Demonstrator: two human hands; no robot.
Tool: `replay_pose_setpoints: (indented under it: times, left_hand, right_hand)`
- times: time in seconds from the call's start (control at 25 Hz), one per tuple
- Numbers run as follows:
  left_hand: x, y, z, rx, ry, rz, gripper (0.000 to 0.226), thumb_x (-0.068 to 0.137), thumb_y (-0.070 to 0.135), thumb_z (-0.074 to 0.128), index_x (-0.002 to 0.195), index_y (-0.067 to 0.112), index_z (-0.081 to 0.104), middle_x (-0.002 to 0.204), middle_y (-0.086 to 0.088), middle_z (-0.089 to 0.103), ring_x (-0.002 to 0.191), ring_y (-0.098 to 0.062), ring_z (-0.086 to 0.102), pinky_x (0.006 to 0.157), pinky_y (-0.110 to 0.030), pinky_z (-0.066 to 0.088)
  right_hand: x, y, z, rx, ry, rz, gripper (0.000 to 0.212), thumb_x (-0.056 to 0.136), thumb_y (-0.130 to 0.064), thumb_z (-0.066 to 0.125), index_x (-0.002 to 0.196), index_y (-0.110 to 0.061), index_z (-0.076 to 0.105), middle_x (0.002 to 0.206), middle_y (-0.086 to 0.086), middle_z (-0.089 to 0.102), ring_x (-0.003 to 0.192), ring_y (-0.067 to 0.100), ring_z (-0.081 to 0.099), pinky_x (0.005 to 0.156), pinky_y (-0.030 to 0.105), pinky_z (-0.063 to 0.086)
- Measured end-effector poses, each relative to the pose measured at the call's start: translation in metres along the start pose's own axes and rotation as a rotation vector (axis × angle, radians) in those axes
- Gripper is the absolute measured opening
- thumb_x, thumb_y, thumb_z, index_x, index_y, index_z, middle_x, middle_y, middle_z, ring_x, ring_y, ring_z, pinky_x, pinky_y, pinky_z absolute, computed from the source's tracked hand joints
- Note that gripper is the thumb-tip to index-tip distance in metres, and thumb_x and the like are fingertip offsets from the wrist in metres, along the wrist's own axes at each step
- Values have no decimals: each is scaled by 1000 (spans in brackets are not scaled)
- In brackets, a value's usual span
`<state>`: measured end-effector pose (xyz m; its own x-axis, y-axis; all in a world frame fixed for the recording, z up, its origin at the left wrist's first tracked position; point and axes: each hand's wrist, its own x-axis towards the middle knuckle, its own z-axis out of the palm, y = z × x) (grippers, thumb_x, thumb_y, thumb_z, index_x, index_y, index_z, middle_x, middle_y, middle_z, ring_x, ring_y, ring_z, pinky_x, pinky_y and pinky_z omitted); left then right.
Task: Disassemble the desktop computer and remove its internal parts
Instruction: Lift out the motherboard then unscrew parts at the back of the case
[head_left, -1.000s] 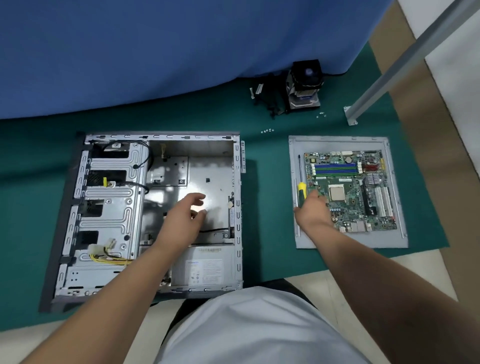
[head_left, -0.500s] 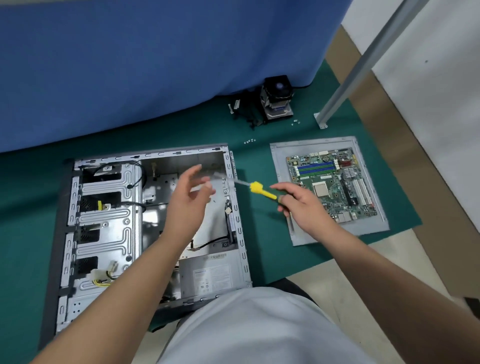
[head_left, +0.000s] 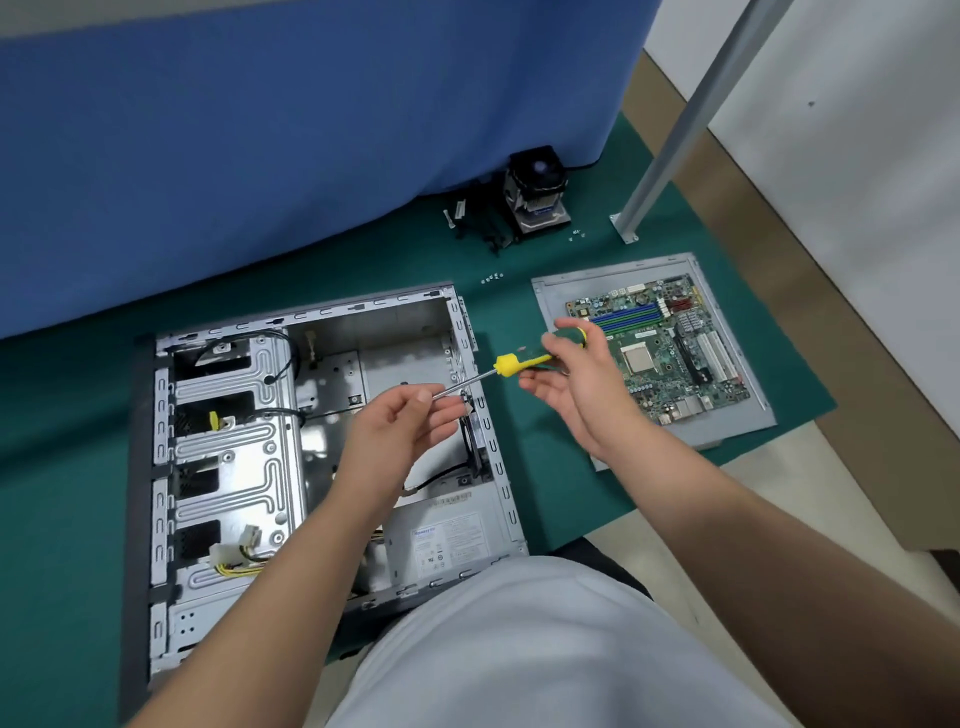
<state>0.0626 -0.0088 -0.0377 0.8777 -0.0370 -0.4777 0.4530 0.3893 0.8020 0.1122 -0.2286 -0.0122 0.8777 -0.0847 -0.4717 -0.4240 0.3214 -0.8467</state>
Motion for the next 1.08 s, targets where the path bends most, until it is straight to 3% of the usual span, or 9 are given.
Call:
replay_pose_setpoints:
  times: [0.12, 0.24, 0.44, 0.52, 0.64, 0.76, 0.84, 0.92, 1.08]
  left_hand:
    - [3, 0, 8, 76, -25, -5, 17, 107, 7, 50, 111, 2, 66, 104, -15, 78, 99, -24, 76, 79, -24, 60]
    - [7, -4, 10, 124, -30, -26, 15, 106, 6, 53, 111, 0, 66, 104, -17, 78, 95, -24, 77, 80, -25, 61]
    - [15, -16, 3, 176, 284, 22, 19, 107, 11, 51, 99, 8, 68, 92, -7, 77, 86, -20, 74, 80, -29, 60]
    - [24, -20, -2, 308, 343, -64, 18, 105, 10, 51, 97, 11, 67, 95, -6, 76, 90, -24, 72, 83, -35, 60]
    - [41, -32, -6, 649, 185, -341, 19, 100, 4, 54, 94, 15, 68, 110, -13, 75, 96, -29, 69, 96, -47, 55]
    - [51, -42, -5, 809, 60, -495, 14, 96, 2, 63, 95, 13, 72, 109, -15, 75, 104, -31, 68, 104, -47, 53]
    - [56, -47, -2, 838, 29, -532, 14, 96, 3, 65, 97, 12, 75, 103, -12, 77, 97, -26, 69, 94, -36, 56]
    - [59, -52, 4, 862, 6, -555, 22, 97, -4, 59, 99, 8, 77, 93, -9, 77, 79, -17, 68, 71, -24, 52]
    - [58, -53, 14, 870, 2, -634, 37, 97, -14, 43, 87, 8, 71, 57, 3, 71, 41, -2, 60, 40, -13, 41]
  right_hand:
    - [3, 10, 6, 98, 63, 80, 57, 93, -2, 71, 130, -28, 37, 119, 29, 65, 90, 38, 75, 76, 43, 62]
    - [7, 11, 2, 113, 74, 92, 63, 93, 5, 68, 134, -28, 33, 119, 30, 63, 89, 38, 75, 71, 38, 62]
    - [18, -2, -21, 116, 143, -39, 61, 94, 6, 66, 135, -26, 33, 128, 35, 57, 96, 42, 73, 77, 42, 62]
    - [22, -4, -38, 118, 193, -58, 62, 94, 6, 66, 136, -26, 32, 130, 37, 54, 95, 43, 73, 77, 41, 62]
    - [25, 13, -60, 77, 254, -25, 63, 95, 6, 65, 136, -28, 32, 125, 35, 57, 91, 38, 75, 77, 40, 62]
    - [30, 40, -74, 19, 287, 13, 62, 95, 4, 66, 134, -31, 33, 116, 28, 60, 92, 36, 75, 76, 38, 62]
    - [33, 57, -81, 1, 308, 53, 62, 94, 3, 68, 130, -34, 35, 114, 25, 62, 91, 34, 76, 75, 37, 63]
    - [35, 70, -87, 0, 326, 98, 62, 94, 2, 69, 129, -37, 36, 114, 25, 64, 90, 33, 76, 75, 38, 63]
    - [39, 87, -93, 11, 348, 158, 63, 93, 3, 69, 129, -37, 36, 116, 25, 63, 89, 34, 77, 74, 39, 63]
